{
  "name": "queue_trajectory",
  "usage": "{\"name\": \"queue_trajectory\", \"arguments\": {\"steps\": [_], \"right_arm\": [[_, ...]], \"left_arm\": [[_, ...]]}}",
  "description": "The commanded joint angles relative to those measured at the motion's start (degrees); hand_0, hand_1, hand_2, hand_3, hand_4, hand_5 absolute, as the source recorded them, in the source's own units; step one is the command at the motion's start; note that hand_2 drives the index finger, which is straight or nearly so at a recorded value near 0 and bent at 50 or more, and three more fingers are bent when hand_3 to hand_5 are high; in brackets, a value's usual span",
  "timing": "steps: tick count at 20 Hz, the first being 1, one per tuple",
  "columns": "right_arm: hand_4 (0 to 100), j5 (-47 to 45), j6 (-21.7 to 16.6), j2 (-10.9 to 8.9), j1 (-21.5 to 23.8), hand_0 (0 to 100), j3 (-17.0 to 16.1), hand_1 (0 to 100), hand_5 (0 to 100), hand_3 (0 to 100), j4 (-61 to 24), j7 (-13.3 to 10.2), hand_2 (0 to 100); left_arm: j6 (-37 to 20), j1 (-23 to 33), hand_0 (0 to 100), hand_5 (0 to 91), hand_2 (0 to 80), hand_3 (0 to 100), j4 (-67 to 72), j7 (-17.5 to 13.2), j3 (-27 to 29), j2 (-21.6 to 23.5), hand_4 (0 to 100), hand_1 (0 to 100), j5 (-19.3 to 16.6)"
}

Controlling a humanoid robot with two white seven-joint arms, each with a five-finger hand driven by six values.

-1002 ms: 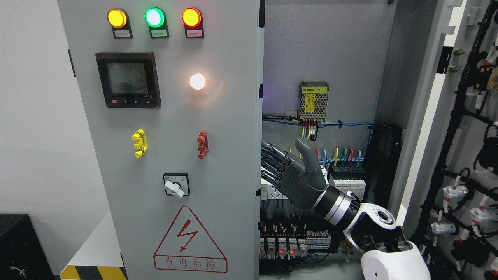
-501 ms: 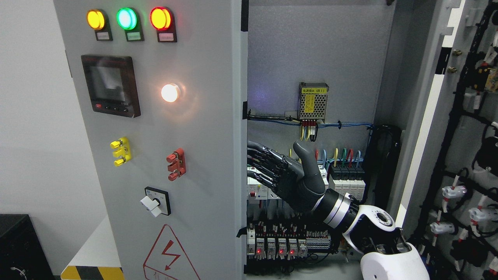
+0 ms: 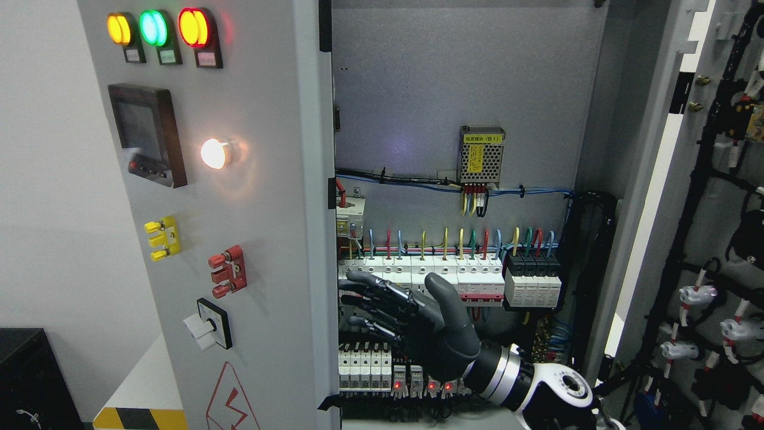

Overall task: Open door with both hands
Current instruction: 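Pull the meter door outward with the right hand, swinging it open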

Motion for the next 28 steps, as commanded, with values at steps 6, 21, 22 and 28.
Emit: {"name": "queue_trajectory", "arguments": {"steps": [6,21,22,28], "right_arm": [[0,0.4,0.2,-0.59,11.8,0,11.5,0,0,0,-16.4,-0.2,0],[0,1.0,2.6,1.08,12.1,0,16.5,0,0,0,-15.6,-0.5,0],[0,1.0,2.9,1.17,12.1,0,16.9,0,0,0,-15.6,-0.5,0],[0,1.0,3.1,2.92,9.9,0,16.8,0,0,0,-13.9,-0.7,0]], "left_arm": [[0.0,0.0,0,0.0,0.0,0,0.4,0.2,0.0,0.0,0,0,0.1],[0.0,0.0,0,0.0,0.0,0,0.4,0.2,0.0,0.0,0,0,0.0],[0.0,0.0,0,0.0,0.0,0,0.4,0.1,0.0,0.0,0,0,0.0],[0.0,0.0,0,0.0,0.0,0,0.4,0.1,0.0,0.0,0,0,0.0]]}}
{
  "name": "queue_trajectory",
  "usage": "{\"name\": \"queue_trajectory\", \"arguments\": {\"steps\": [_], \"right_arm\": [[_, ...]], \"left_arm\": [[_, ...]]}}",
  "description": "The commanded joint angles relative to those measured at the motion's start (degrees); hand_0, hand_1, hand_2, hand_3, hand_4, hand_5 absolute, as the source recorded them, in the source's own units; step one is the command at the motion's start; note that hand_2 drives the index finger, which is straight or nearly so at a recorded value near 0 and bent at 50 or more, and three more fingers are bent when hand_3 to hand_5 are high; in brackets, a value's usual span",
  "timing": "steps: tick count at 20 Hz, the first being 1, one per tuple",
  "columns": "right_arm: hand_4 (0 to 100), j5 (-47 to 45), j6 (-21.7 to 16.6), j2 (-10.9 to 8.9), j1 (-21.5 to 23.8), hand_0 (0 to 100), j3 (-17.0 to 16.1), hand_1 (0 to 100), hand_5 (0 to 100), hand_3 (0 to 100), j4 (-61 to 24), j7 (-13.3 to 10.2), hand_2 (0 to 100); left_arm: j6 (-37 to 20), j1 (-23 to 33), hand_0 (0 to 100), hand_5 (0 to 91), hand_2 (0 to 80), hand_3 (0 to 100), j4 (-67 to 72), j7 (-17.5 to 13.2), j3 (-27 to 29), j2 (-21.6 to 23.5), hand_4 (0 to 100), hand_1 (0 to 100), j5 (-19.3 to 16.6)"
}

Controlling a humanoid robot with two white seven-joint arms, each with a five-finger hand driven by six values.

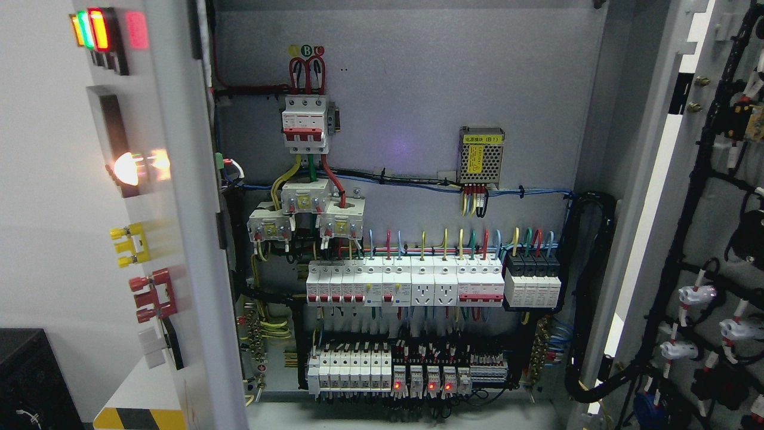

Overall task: Open door with both hands
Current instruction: 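Pull the meter door outward with the right hand, swinging it open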

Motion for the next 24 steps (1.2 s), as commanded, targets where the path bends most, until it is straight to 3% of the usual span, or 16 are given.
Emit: {"name": "queue_trajectory", "arguments": {"steps": [1,15,24], "right_arm": [[0,0.1,0.1,2.22,-1.1,0,2.7,0,0,0,0.2,-0.3,0],[0,4.8,1.7,9.25,-1.5,0,3.7,0,0,0,2.4,-0.4,0],[0,7.6,2.3,10.22,-1.6,0,5.7,0,0,0,2.4,-0.4,0]], "left_arm": [[0.0,0.0,0,0.0,0.0,0,0.4,-0.2,0.0,0.0,0,0,0.0],[0.0,0.0,0,0.0,0.0,0,0.4,-0.3,0.0,-0.1,0,0,0.0],[0.0,-0.9,0,0.0,0.0,0,0.3,-0.3,-0.3,0.0,0,0,-0.1]]}}
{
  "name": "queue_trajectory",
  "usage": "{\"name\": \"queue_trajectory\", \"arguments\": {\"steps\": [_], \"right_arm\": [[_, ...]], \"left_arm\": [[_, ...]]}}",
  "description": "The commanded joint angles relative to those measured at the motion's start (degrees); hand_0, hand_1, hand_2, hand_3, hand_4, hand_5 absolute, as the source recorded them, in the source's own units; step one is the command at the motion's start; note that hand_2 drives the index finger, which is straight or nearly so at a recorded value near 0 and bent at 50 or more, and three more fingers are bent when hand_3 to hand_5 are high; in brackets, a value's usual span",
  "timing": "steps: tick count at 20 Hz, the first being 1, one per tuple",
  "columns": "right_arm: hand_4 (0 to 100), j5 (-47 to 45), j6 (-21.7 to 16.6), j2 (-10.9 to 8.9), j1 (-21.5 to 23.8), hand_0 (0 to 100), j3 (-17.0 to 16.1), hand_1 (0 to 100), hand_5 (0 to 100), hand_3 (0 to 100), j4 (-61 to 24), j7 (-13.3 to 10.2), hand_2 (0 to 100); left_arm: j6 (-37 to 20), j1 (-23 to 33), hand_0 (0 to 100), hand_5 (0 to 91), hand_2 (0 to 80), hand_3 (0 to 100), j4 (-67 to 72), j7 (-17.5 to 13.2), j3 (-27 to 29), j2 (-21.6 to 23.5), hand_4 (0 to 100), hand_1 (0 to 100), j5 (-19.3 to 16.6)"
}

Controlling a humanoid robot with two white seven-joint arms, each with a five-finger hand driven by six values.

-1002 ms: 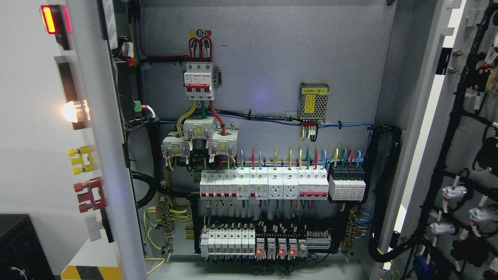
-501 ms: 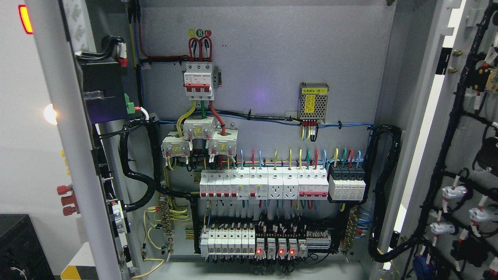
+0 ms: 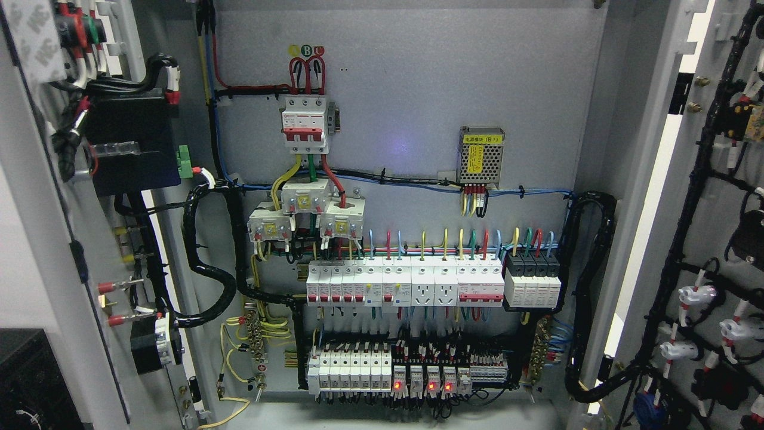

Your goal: Open door with both hands

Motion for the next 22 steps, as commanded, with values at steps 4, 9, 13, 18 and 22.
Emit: {"name": "queue_trajectory", "arguments": {"steps": [4,9,13,18,22], "right_arm": [[0,1.6,0.2,2.12,-1.5,0,1.1,0,0,0,0.5,0.1,0],[0,1.6,-0.1,-1.65,0.8,0,-5.4,0,0,0,0.4,0.0,0],[0,1.5,-1.6,-8.15,4.8,0,-12.8,0,0,0,0.2,0.1,0],[0,1.6,-7.4,-12.12,12.1,0,-23.0,0,0,0,-3.3,-0.1,0],[0,1.6,-15.6,-12.91,21.5,0,-28.1,0,0,0,-8.8,-3.5,0]], "left_arm": [[0.0,-0.8,0,0.0,0.0,0,-3.4,0.0,-0.3,0.3,0,0,-0.1],[-0.1,-0.6,0,0.0,0.0,0,-6.4,0.0,-0.8,0.1,0,0,-0.2],[-0.1,2.2,0,0.0,0.0,0,-19.4,0.0,-8.5,1.5,0,0,-0.2],[-0.5,6.8,0,0.0,0.0,0,-59.3,0.1,-20.6,14.5,0,0,-0.1],[-7.3,5.6,0,0.0,0.0,0,-78.9,0.0,-20.6,19.5,0,0,-0.2]]}}
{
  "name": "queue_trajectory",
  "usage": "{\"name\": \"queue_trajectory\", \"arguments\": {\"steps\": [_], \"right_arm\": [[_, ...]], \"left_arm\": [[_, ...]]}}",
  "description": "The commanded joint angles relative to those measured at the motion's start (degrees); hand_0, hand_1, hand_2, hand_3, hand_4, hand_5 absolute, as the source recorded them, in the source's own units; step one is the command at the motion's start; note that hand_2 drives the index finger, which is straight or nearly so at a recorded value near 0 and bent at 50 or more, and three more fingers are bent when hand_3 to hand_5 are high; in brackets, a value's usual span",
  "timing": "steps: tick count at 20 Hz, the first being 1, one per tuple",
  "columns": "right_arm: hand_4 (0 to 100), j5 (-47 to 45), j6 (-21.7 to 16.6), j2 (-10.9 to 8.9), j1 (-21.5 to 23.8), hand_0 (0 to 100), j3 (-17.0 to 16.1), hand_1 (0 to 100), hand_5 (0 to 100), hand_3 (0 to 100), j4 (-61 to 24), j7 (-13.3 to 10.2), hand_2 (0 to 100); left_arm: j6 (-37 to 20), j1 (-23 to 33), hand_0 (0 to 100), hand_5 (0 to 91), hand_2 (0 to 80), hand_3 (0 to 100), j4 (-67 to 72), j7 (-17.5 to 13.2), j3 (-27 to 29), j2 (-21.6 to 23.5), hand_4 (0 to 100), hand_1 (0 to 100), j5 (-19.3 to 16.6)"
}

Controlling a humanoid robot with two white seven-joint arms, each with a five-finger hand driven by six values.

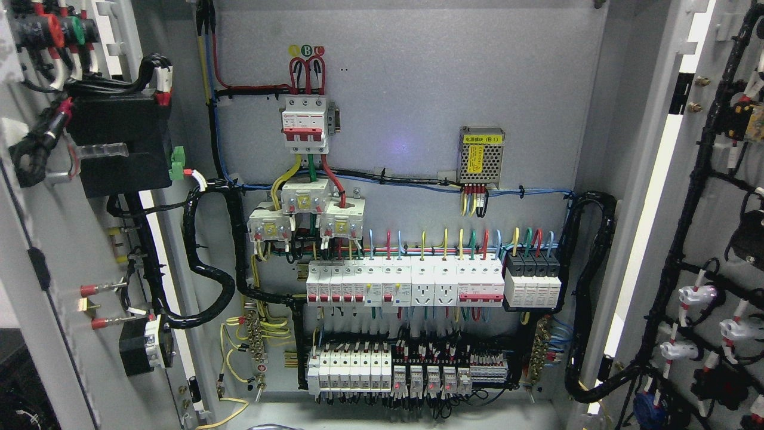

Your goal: Open door with both hands

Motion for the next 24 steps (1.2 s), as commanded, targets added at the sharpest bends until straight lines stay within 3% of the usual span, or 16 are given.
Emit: {"name": "queue_trajectory", "arguments": {"steps": [1,3,6,10,14,17,19,21,24], "right_arm": [[0,-0.1,-8.8,-6.4,12.7,0,-14.3,0,0,0,-7.8,-5.1,0],[0,-0.3,-17.2,-7.98,19.6,0,-14.3,0,0,0,-11.2,-11.2,0],[0,-0.4,-24.4,-10.88,26.4,0,-14.5,0,0,0,-15.6,-16.4,0],[0,-0.4,-31.5,-11.77,29.8,0,-14.5,0,0,0,-18.0,-16.8,0],[0,-0.4,-38.2,-12.21,31.7,0,-16.6,0,0,0,-18.8,-16.9,0],[0,-0.5,-44.2,-12.03,31.7,0,-18.1,0,0,0,-18.8,-17.1,0],[0,-0.5,-48.3,-11.95,31.5,0,-18.8,0,0,0,-18.8,-18.9,0],[0,-0.6,-51.0,-12.03,31.4,0,-19.5,0,0,0,-18.9,-22.3,0],[0,-3.2,-52.6,-12.21,30.6,0,-21.6,0,0,0,-18.8,-27.1,0]], "left_arm": [[-6.9,-0.1,0,0.0,0.0,0,-47.4,0.2,-9.2,12.9,0,0,-0.2],[-13.3,-2.1,0,0.0,0.0,0,-52.3,0.0,-9.4,13.9,0,0,-1.6],[-19.6,-5.2,0,0.0,0.0,0,-55.0,-1.6,-9.7,16.5,0,0,-2.8],[-21.5,-5.8,0,0.0,0.0,0,-55.2,-4.0,-11.1,16.9,0,0,-2.7],[-31.7,-5.1,0,0.0,0.0,0,-56.9,-3.6,-11.1,17.1,0,0,-2.9],[-35.7,-5.1,0,0.0,0.0,0,-58.4,-3.6,-11.1,17.5,0,0,-4.7],[-40.3,-4.4,0,0.0,0.0,0,-59.3,-3.5,-10.9,17.8,0,0,-5.4],[-45.0,-2.9,0,0.0,0.0,0,-61.2,-3.5,-10.0,18.0,0,0,-5.9],[-53.0,0.6,0,0.0,0.0,0,-64.1,-3.5,-4.9,17.6,0,0,-6.5]]}}
